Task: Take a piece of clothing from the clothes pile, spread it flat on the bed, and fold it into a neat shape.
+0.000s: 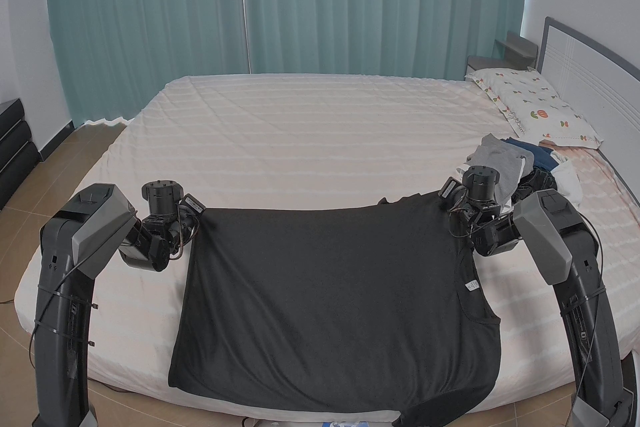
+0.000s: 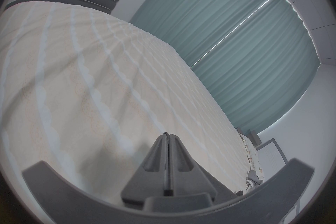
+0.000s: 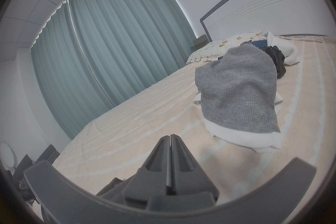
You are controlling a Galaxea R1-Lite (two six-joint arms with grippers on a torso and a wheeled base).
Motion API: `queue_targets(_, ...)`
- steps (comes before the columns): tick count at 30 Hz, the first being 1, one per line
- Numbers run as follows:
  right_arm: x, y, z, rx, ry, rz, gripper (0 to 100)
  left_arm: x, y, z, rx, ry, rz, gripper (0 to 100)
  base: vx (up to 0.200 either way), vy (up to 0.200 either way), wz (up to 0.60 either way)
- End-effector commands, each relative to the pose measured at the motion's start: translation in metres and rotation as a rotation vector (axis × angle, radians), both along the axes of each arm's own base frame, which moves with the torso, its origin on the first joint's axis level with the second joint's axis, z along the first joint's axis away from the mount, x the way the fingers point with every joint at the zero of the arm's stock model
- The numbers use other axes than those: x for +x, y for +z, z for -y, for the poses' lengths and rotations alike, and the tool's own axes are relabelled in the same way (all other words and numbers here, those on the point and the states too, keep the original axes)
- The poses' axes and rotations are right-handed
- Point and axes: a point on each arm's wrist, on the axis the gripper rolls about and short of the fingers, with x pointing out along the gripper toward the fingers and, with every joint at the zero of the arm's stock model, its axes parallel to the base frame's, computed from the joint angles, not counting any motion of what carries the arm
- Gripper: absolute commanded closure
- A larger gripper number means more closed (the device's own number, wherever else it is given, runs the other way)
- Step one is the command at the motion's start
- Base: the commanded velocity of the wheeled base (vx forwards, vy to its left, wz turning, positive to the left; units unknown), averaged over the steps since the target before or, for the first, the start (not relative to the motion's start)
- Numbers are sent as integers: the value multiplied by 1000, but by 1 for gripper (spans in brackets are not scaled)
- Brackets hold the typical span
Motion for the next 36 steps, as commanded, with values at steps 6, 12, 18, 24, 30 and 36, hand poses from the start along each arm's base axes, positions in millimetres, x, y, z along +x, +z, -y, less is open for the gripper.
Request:
queue_targets(6,13,-25,-1,-50,9,14,100,9,-9,3,5,-12,10,100,0,0,0)
queue_targets(12,15,-29,-2,-54,4,-8,100,12,-15,3,39,-24,-33,100,0,0,0)
queue_targets(18,16,-19,0,-62,0,13,100,19,-14,3,40,-8,-4,100,0,0,0)
queue_targets(24,17,4,7,-64,-4,54,100,19,-11,3,40,10,10,100,0,0,0)
queue_targets(30,18,16,10,-69,-7,73,100,20,-11,3,40,10,16,100,0,0,0)
queue_targets(36,17,-2,10,-82,-6,34,100,19,-15,3,41,8,4,100,0,0,0)
